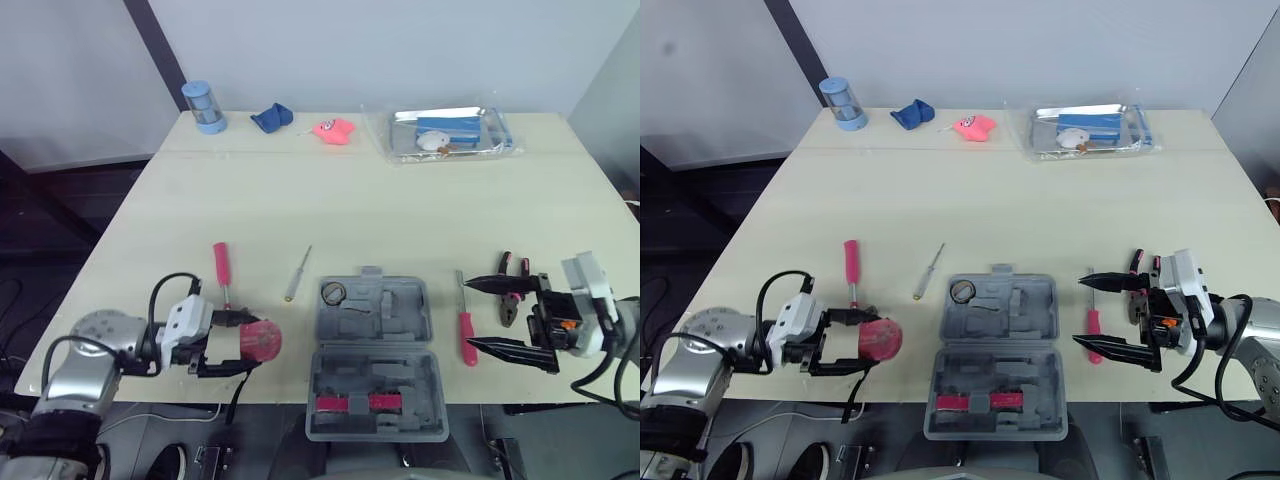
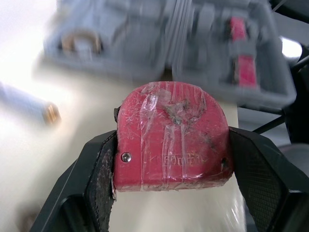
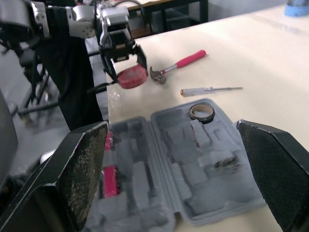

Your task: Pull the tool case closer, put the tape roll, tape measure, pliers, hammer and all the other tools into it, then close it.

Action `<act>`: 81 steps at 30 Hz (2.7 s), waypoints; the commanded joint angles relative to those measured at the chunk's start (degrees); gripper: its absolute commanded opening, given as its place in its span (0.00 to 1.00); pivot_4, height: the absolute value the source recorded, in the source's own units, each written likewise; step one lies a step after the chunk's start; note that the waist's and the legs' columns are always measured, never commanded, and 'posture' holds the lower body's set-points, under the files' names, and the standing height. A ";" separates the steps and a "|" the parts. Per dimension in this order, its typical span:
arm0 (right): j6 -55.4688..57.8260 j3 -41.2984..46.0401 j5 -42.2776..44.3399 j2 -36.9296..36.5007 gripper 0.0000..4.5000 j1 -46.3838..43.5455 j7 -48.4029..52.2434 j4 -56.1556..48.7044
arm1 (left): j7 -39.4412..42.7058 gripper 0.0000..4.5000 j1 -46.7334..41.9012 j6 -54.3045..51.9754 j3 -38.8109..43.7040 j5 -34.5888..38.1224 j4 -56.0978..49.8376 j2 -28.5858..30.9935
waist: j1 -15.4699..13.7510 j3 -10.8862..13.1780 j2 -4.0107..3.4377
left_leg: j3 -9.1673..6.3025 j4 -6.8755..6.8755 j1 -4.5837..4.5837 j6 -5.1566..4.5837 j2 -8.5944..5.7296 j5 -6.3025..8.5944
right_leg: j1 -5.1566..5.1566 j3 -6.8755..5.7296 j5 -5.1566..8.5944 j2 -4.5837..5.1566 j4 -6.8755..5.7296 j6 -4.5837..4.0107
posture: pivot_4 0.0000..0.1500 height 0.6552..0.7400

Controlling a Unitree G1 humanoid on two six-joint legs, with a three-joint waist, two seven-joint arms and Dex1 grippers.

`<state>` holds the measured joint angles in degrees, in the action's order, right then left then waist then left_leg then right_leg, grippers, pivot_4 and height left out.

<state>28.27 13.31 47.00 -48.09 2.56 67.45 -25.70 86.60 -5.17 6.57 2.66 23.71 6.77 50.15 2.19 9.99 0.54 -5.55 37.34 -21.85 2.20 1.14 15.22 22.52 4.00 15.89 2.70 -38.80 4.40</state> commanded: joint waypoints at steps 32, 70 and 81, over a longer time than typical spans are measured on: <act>26.59 -15.02 65.76 3.95 0.19 -12.99 -77.32 0.39 | -11.81 0.65 -28.70 -19.38 -23.04 -7.71 -13.54 -21.96 | 0.20 0.19 0.31 | -0.14 0.08 -0.23 -0.02 -0.04 -0.01 | 0.14 -0.07 0.00 -0.03 0.01 0.00 | 1.00 1.00; 39.43 -3.75 20.13 -4.05 0.12 0.49 -32.16 28.30 | -5.19 1.00 -7.25 -30.58 -2.09 16.81 -32.91 -1.11 | 0.22 0.21 0.30 | -0.08 0.08 -0.21 -0.02 -0.01 -0.01 | 0.15 -0.05 0.00 -0.03 0.05 0.01 | 1.00 1.00; 36.77 2.67 12.09 -9.11 0.98 6.08 -21.94 25.57 | -4.94 1.00 -4.79 -28.86 -1.64 15.74 -33.01 -0.15 | -0.11 0.21 0.30 | -0.06 0.08 -0.21 -0.02 -0.02 -0.01 | 0.12 -0.04 0.00 -0.02 0.11 0.01 | 1.00 1.00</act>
<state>66.41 13.80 60.90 -55.42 7.22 42.92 0.70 81.34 -10.41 -23.38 -0.40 39.44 -24.46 49.33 2.08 10.20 0.84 -5.61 37.42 -22.07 2.19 1.13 15.21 22.64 3.96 15.90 2.67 -38.70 4.41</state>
